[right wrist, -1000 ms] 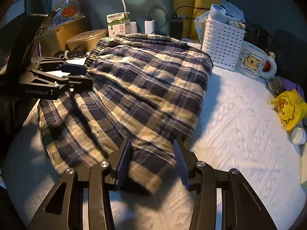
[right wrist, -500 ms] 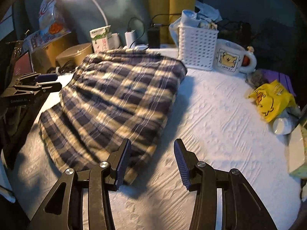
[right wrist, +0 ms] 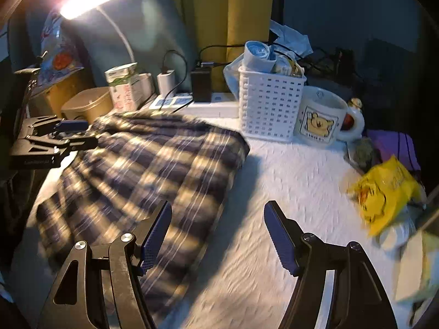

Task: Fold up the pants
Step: 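Move both open grippers to the waistband end of the folded plaid pants, then grasp the waistband with the left gripper while the right gripper grasps beside it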

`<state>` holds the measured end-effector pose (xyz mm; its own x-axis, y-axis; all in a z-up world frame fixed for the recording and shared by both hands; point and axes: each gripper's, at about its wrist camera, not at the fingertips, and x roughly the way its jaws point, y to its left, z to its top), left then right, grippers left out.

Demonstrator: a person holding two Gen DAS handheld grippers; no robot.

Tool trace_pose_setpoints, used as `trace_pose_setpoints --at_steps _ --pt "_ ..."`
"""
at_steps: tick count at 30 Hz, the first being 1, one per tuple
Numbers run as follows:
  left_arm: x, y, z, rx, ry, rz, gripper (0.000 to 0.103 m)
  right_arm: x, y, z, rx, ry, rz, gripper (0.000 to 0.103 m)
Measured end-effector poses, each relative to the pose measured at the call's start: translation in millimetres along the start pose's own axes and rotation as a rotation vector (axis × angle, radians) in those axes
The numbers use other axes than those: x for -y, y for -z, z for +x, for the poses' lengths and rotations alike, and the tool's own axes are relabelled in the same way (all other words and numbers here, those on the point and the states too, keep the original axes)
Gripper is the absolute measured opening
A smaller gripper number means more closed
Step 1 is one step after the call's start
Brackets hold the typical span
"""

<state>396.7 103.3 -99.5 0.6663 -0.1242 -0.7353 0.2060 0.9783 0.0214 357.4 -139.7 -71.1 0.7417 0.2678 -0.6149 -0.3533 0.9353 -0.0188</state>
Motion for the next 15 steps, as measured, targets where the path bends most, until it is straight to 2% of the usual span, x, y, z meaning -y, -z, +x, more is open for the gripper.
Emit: trace_pose_setpoints --at_steps 4,11,15 --pt "-14 -4 25 -0.028 -0.020 0.000 0.062 13 -18 26 -0.004 0.000 0.028 0.072" --pt "-32 -8 65 -0.060 0.041 -0.008 0.064 28 -33 72 -0.044 -0.039 0.079 0.072" --pt "-32 -10 74 -0.060 0.054 0.026 0.067 30 -32 100 -0.095 -0.034 0.085 0.072"
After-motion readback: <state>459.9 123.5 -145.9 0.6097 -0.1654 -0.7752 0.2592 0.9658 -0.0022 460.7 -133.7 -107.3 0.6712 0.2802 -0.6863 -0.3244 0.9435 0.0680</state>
